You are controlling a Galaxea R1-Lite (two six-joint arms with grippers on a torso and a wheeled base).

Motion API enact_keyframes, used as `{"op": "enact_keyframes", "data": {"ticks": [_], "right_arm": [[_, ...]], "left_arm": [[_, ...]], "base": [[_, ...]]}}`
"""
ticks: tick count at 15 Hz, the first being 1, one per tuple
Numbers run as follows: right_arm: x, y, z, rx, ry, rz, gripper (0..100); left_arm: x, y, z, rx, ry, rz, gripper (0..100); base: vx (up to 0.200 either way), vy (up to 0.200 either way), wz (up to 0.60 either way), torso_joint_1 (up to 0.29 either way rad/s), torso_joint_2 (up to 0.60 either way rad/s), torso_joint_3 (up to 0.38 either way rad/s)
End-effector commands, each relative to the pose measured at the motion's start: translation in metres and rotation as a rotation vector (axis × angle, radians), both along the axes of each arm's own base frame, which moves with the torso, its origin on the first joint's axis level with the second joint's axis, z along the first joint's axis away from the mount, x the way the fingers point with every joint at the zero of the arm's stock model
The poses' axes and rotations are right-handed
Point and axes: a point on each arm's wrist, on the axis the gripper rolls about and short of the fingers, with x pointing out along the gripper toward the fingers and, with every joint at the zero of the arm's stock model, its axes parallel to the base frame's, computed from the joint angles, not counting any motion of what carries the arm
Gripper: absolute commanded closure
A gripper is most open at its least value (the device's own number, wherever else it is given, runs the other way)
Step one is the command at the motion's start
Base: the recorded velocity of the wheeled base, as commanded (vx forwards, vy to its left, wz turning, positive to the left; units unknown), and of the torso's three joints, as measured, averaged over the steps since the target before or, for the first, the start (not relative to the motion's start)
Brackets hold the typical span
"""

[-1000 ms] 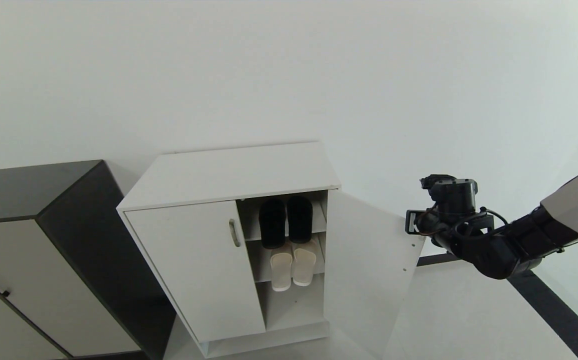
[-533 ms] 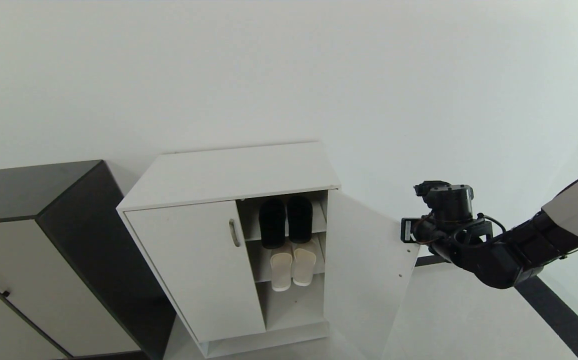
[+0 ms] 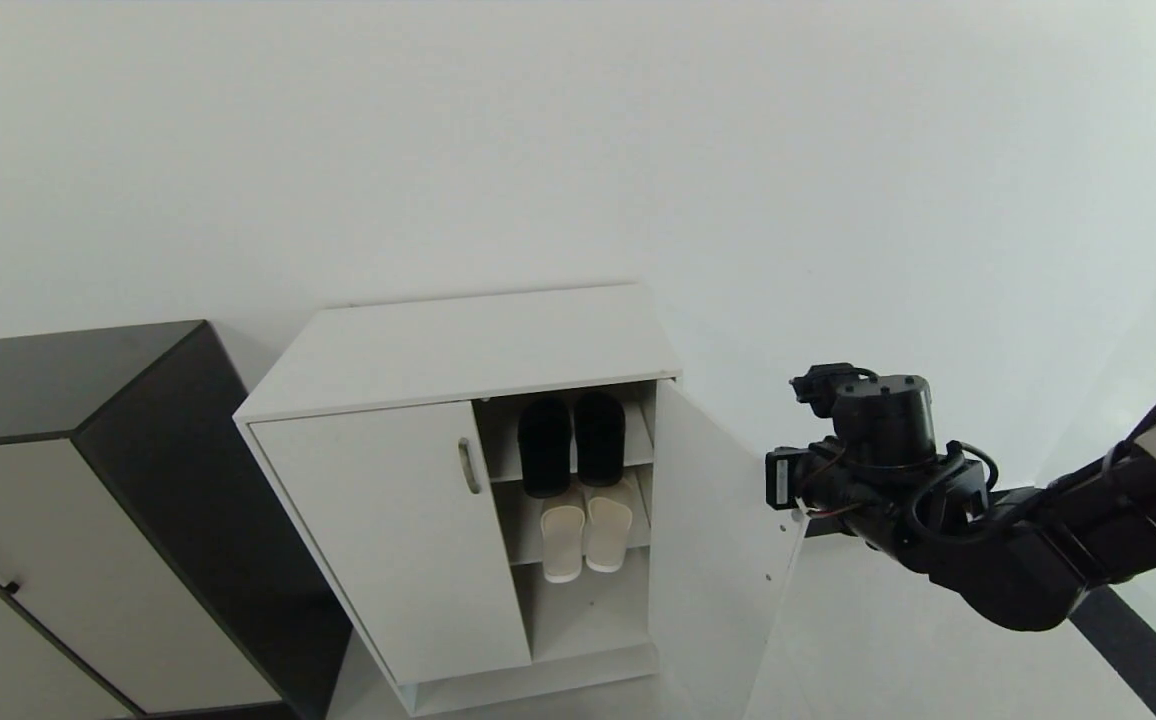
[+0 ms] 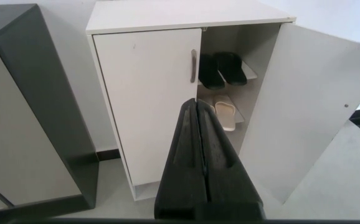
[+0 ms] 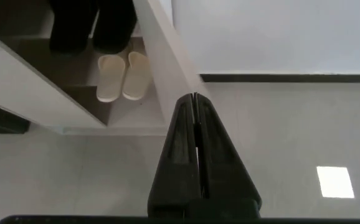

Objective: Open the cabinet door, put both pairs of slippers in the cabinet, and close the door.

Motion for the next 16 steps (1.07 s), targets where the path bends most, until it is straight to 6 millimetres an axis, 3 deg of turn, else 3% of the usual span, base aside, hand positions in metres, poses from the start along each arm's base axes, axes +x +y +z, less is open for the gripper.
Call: {"op": "enact_keyframes", "data": {"ticks": [1,5,12,16], "right_arm": [[0.004,-0.008,0.002,0.002,-0.003,-0.024,100],[0.011,-0.012,-0.019,-0.024,0.046,-0.045,100],[-0.022,0.027,-0.029,-0.047,0.082,0.091,100],[-0.045,0.053,-0.024,-0.025,0.055,0.173,100]], "left_arm": [[0.000,0.000,0.000,-0.001,0.001,0.000,100],[0.000,0.000,0.000,-0.001,0.001,0.000,100],[0.000,0.000,0.000,-0.001,0.001,-0.001,100],[0.000,0.000,0.000,-0.001,0.000,0.000,100]], "base": [[0.000,0.000,0.00,0.000,0.00,0.000],[0.000,0.000,0.00,0.000,0.00,0.000],[0.000,0.000,0.00,0.000,0.00,0.000],[0.000,0.000,0.00,0.000,0.00,0.000]]}}
